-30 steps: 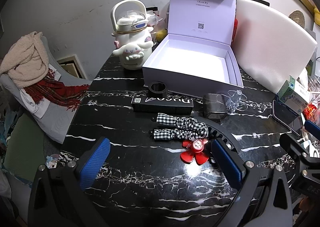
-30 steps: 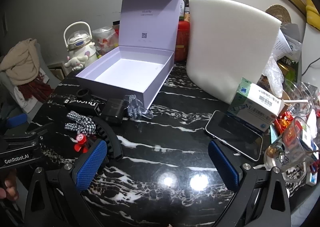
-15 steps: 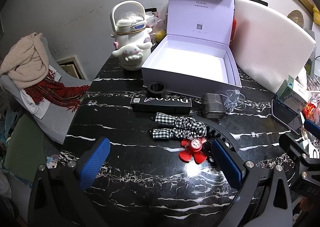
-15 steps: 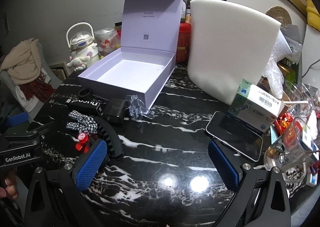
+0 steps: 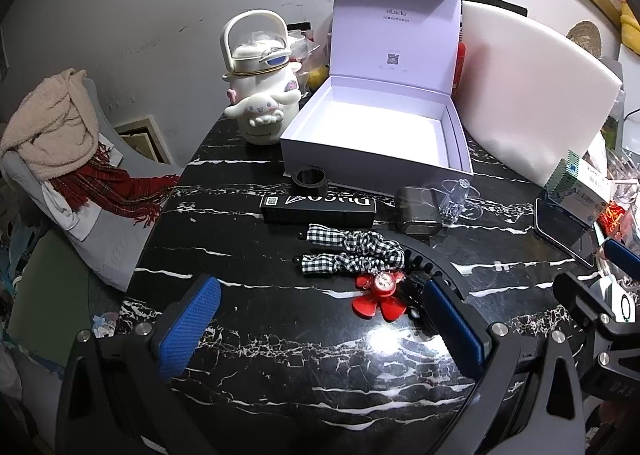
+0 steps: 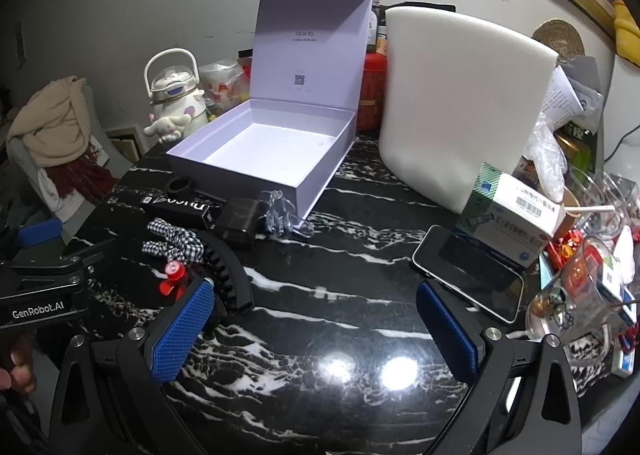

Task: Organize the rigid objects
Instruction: 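Lower the right tool onto the black claw clip and close it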

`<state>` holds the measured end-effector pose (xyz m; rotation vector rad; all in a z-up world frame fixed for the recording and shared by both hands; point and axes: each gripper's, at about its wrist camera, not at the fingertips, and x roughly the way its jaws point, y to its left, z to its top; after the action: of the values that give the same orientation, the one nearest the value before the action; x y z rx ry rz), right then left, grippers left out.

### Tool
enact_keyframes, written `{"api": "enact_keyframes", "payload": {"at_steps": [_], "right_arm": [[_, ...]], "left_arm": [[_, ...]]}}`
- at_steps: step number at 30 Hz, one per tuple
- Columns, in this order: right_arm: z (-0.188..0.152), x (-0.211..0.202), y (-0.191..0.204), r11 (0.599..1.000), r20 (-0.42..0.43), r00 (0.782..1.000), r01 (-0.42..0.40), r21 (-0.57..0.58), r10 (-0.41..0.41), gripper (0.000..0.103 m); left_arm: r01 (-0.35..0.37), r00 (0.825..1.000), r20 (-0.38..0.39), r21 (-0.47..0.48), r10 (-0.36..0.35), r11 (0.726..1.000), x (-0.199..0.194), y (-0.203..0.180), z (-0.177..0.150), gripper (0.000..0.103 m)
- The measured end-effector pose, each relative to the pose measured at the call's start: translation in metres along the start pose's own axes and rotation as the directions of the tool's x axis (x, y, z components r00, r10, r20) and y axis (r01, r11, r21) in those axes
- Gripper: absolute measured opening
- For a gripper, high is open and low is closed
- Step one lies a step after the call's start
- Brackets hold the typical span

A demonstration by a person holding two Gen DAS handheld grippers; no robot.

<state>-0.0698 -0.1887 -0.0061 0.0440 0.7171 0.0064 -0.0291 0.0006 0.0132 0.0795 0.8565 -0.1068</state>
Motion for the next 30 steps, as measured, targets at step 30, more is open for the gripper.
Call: {"api": "enact_keyframes", "payload": {"at_steps": [30], "right_arm": [[-0.029, 0.037, 0.022, 0.978, -0.077, 0.977, -0.204, -0.045, 0.2, 0.084]], "left_arm": [[0.079, 0.994, -0.074, -0.03, -0.081, 0.996, 0.031, 0.02, -0.028, 0.103]]}}
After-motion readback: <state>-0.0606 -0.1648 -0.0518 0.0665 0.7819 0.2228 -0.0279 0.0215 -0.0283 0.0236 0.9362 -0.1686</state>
